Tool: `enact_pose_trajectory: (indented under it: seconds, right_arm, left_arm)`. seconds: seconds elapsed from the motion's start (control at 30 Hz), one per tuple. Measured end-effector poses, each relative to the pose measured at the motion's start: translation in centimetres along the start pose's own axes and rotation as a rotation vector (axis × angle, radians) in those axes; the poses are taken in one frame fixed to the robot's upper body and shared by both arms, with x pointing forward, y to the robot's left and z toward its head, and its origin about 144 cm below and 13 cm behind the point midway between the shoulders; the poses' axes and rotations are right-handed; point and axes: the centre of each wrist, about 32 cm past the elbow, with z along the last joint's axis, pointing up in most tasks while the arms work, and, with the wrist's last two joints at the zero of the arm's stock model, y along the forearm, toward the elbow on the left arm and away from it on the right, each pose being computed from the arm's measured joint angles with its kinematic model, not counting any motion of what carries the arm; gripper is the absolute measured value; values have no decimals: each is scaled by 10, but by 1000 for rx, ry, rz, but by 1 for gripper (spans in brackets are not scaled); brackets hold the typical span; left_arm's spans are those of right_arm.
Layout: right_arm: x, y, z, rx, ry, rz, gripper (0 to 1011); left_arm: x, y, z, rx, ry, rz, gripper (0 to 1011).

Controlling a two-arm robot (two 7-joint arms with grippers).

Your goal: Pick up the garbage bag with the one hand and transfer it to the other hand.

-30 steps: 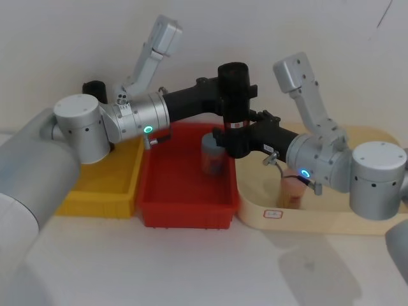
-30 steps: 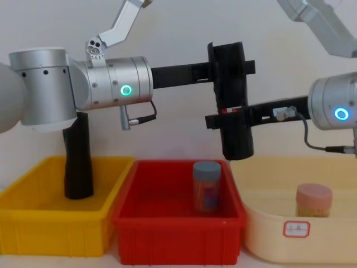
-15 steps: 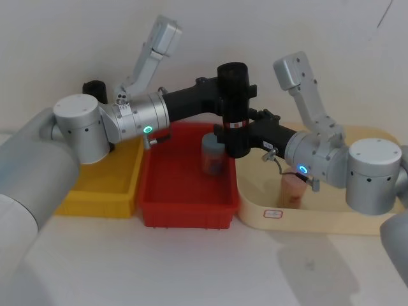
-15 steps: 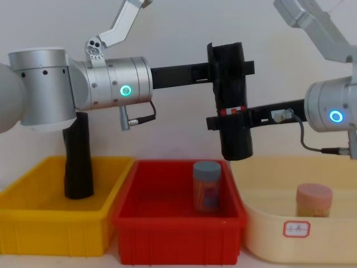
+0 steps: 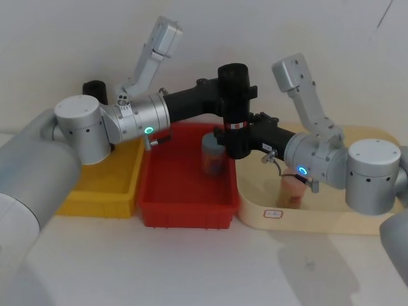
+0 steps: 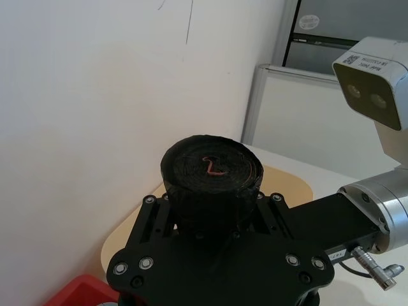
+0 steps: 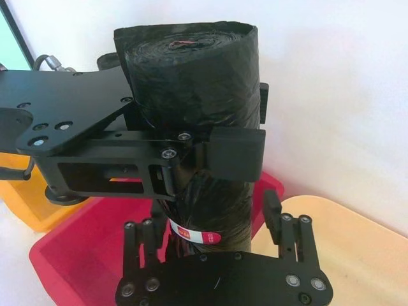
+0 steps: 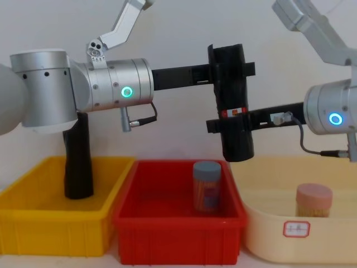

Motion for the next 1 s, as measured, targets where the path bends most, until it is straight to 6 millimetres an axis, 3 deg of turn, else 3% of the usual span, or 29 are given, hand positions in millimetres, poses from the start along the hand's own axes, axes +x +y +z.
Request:
enact_pose_trajectory:
  seconds: [0.17,0.4,0.9,1.0]
  right_arm:
    - [0,0,0,-2,1,3,806]
    - [1,0,-1,-4,3,6,567]
    - [1,1,-1,-5,4,8,565]
    - [1,1,-1,-5,4,8,565]
  left_arm:
    - [0,0,0,0,2,-1,469]
    - [0,0,0,0,4,-2,468]
    - [0,-1,-1,1,6,-3,469]
    - [0,-1,-1,0,6,-3,536]
